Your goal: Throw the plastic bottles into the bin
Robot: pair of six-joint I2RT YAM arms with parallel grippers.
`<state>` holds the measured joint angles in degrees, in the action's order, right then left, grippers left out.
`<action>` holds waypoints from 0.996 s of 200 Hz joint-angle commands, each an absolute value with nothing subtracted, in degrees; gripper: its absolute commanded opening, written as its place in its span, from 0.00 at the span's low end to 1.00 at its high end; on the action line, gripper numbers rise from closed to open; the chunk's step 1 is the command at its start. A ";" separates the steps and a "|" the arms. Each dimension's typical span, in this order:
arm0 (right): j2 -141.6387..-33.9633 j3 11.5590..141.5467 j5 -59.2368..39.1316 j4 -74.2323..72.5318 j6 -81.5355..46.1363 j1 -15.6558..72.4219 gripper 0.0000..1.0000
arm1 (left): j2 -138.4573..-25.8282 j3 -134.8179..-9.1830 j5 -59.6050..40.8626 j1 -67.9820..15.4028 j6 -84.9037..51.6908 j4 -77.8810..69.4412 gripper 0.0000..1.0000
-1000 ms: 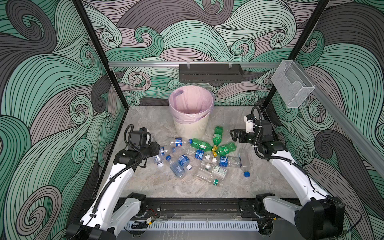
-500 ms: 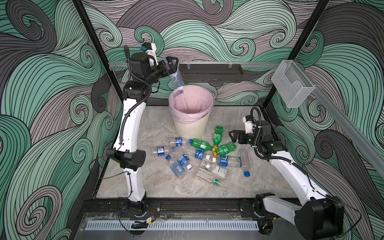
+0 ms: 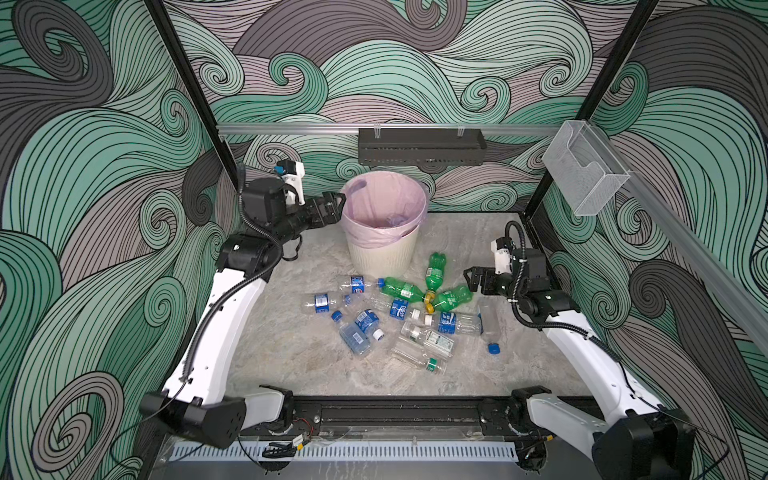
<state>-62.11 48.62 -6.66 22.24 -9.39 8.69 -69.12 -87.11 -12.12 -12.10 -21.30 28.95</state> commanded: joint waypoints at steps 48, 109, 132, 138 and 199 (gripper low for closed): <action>-64.70 51.54 2.32 36.06 -12.25 7.04 0.93 | -57.25 -67.31 -5.65 -12.13 -17.41 37.72 0.99; -68.13 49.36 0.81 40.76 -15.46 6.86 0.82 | -51.95 -55.34 -2.91 -12.13 -21.09 37.45 0.99; -69.84 48.54 0.69 40.78 -16.12 6.86 0.76 | -51.95 -54.64 -2.25 -12.13 -20.60 38.13 0.99; -70.53 48.39 0.62 40.83 -16.23 6.86 0.76 | -52.03 -54.66 -2.04 -12.13 -20.33 38.24 0.99; -77.42 48.38 0.88 39.17 -16.76 6.79 0.75 | -51.69 -54.18 2.96 -12.13 -20.42 39.86 0.99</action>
